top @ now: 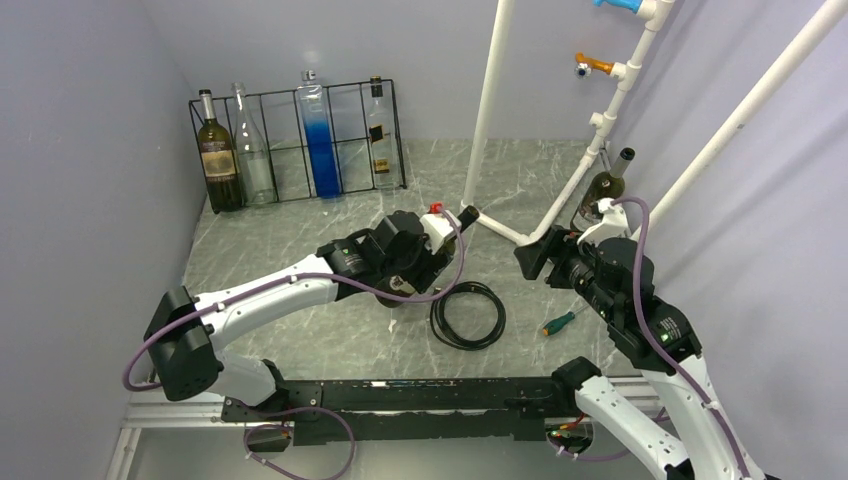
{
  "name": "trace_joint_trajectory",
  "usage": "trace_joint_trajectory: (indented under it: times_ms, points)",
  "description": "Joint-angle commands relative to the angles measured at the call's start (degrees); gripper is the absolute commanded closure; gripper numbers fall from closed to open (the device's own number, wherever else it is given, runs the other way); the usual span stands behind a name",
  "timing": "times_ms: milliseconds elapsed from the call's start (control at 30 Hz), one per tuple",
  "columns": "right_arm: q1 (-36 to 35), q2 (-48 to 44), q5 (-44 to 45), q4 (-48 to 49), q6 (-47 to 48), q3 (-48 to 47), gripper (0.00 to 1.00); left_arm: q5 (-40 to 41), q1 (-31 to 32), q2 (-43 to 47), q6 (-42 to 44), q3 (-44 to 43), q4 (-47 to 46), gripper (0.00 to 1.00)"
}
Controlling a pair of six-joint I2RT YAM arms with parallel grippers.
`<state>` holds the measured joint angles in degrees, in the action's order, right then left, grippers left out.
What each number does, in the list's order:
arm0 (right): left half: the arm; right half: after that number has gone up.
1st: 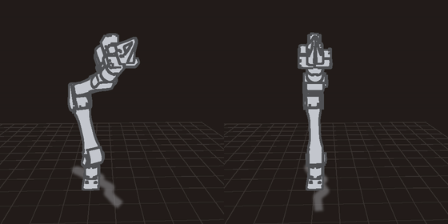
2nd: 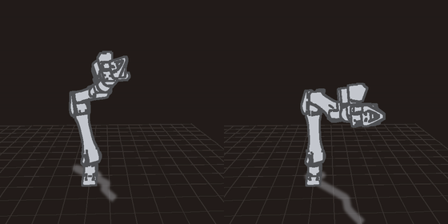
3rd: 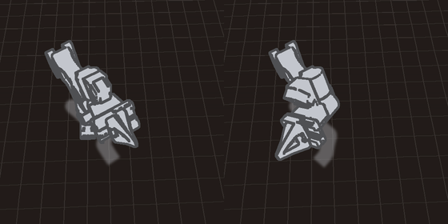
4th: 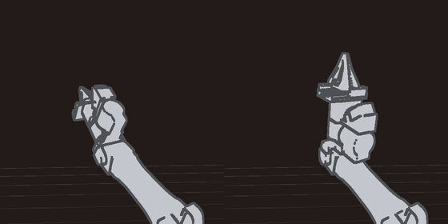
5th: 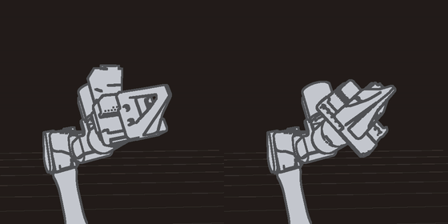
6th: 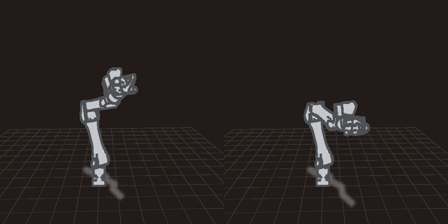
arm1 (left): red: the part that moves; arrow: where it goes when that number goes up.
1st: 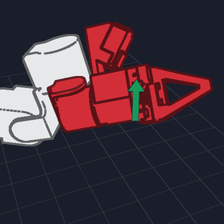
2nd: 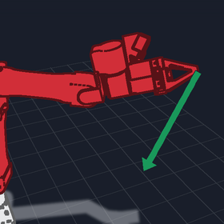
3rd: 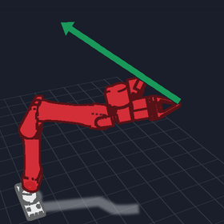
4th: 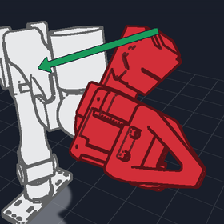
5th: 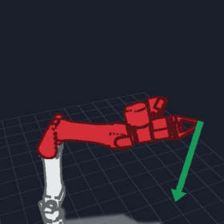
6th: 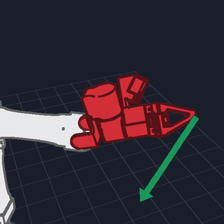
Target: Put the wine bottle on the wine rack
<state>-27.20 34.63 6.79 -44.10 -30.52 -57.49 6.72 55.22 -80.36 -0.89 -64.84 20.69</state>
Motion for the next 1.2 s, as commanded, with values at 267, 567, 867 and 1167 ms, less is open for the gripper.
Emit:
trace_joint_trajectory:
  times_ms: [267,567,867,1167]
  points:
    - [-0.1,-2.6,2.3,3.4,4.2,4.6,0.03,11.9,-0.5,7.7,5.8,3.1,-11.1,1.00]
    - [-0.1,-5.3,3.3,6.6,6.1,9.1,0.00,13.8,-2.9,10.6,6.3,6.9,-18.9,1.00]
    - [-0.1,-9.0,3.1,8.2,7.4,11.7,0.00,19.6,-9.5,11.8,7.4,6.3,-19.1,1.00]
    - [-0.2,-10.2,0.7,10.1,8.4,13.2,0.00,16.3,-25.1,8.6,3.8,2.7,-20.2,1.00]
